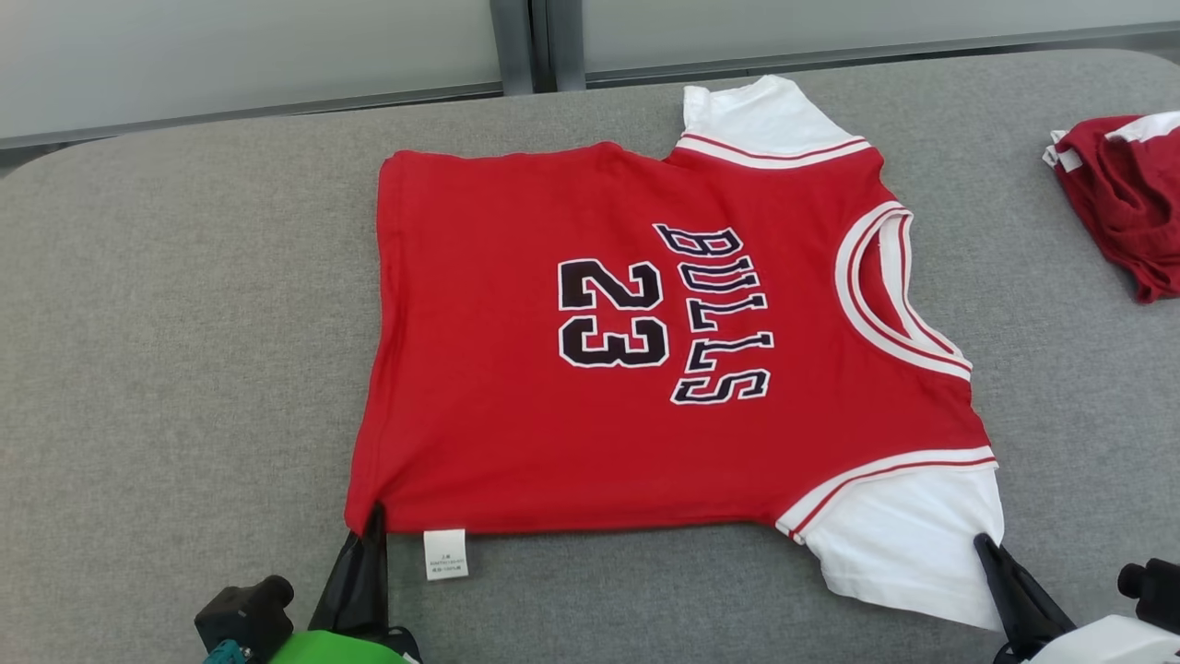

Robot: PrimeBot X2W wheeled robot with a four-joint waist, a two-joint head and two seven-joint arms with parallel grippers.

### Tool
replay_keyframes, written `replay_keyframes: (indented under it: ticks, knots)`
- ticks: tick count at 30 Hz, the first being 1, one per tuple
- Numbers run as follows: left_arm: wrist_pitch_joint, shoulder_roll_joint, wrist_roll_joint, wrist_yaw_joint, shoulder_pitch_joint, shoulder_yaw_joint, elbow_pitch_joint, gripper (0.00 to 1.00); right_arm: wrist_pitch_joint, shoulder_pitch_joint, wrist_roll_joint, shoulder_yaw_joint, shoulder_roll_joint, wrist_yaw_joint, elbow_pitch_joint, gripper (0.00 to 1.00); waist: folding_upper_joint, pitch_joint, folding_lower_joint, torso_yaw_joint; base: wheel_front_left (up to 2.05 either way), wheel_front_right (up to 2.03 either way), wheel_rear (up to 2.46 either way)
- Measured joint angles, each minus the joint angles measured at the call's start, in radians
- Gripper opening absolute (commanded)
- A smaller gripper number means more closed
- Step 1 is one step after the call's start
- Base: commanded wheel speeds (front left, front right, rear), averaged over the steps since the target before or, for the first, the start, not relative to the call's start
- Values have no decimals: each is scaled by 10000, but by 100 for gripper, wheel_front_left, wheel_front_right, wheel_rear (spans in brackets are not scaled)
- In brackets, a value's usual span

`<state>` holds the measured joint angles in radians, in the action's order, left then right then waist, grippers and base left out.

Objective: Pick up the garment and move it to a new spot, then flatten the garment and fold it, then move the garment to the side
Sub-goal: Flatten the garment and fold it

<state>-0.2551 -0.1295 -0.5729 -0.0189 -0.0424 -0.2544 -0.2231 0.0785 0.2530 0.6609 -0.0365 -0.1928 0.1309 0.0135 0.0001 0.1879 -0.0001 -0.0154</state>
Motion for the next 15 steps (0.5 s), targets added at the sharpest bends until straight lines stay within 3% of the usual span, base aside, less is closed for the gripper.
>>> replay_keyframes:
  ticks: [7,15]
  knots:
    - [35,-50,75,-79,426,-96,-205,0,391,-652,-232,-188,257,-2,128,0,0,-120,0,-6,0,0,0]
    - [228,-192,192,-167,1144,-222,-295,0,485,-1846,-347,-349,0,-2,207,0,0,-38,0,-56,0,0,0]
